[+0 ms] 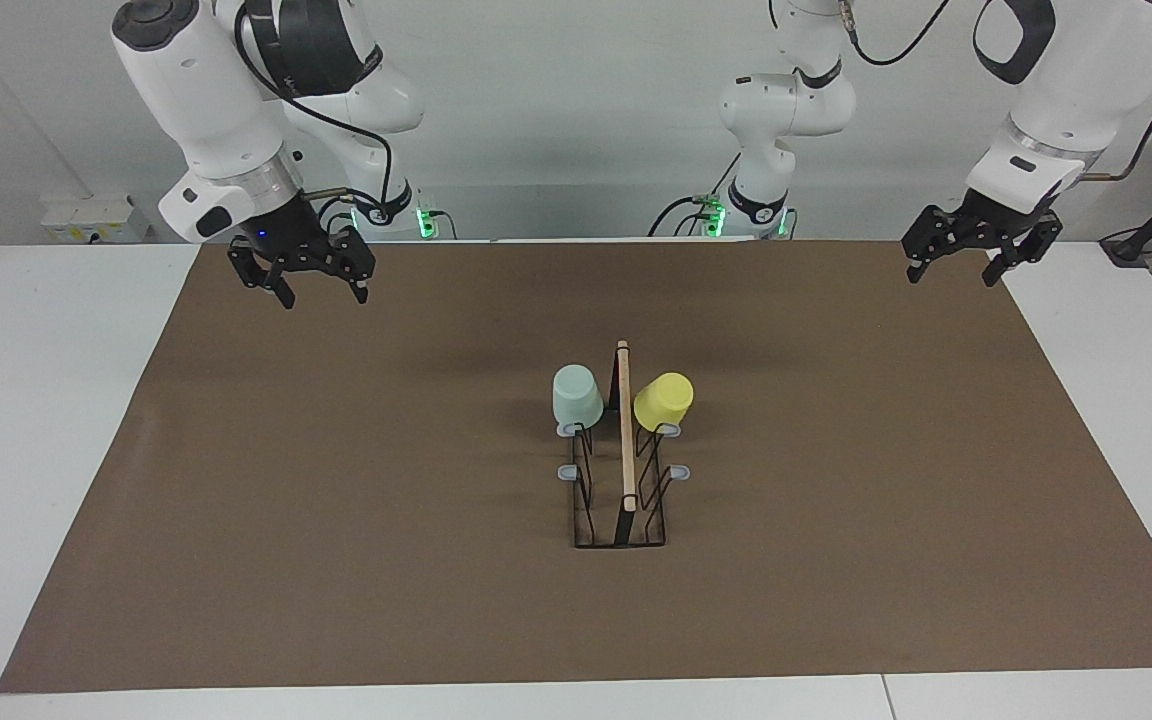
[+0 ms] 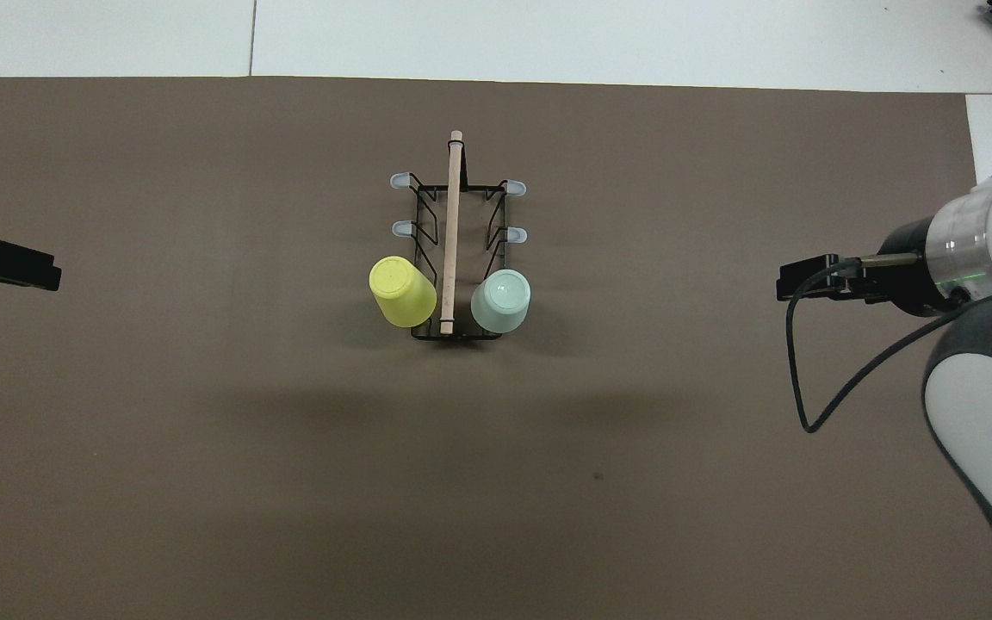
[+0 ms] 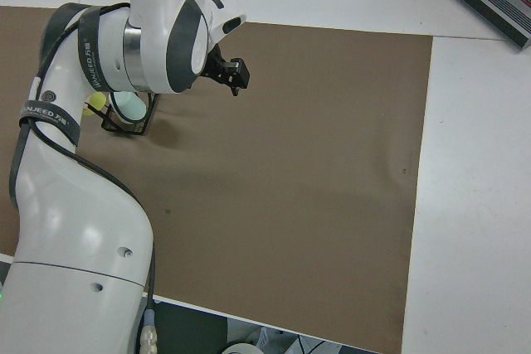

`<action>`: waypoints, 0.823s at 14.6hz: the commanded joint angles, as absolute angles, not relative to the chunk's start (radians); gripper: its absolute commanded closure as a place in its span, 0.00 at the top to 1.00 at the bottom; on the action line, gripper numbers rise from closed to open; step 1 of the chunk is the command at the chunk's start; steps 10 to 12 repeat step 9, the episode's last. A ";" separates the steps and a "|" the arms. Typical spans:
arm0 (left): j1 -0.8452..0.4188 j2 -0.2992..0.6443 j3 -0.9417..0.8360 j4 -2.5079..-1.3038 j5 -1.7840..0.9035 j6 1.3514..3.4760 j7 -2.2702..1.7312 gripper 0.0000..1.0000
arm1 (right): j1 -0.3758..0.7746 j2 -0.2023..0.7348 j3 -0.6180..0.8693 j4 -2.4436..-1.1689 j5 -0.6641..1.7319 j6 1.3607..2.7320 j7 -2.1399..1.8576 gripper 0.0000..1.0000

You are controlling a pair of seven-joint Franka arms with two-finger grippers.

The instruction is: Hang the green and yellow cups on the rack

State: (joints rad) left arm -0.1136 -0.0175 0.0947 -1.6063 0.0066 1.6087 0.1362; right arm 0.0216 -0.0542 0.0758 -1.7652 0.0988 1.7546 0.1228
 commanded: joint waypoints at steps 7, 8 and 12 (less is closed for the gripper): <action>-0.121 -0.021 0.103 -1.598 -0.012 1.545 0.126 1.00 | 0.064 -0.055 0.097 -1.769 0.058 1.759 0.229 1.00; -0.121 -0.021 0.103 -1.601 -0.012 1.546 0.126 1.00 | 0.066 -0.055 0.097 -1.769 0.058 1.763 0.227 1.00; -0.123 -0.023 0.104 -1.609 -0.011 1.555 0.127 1.00 | 0.066 -0.055 0.097 -1.769 0.060 1.764 0.224 1.00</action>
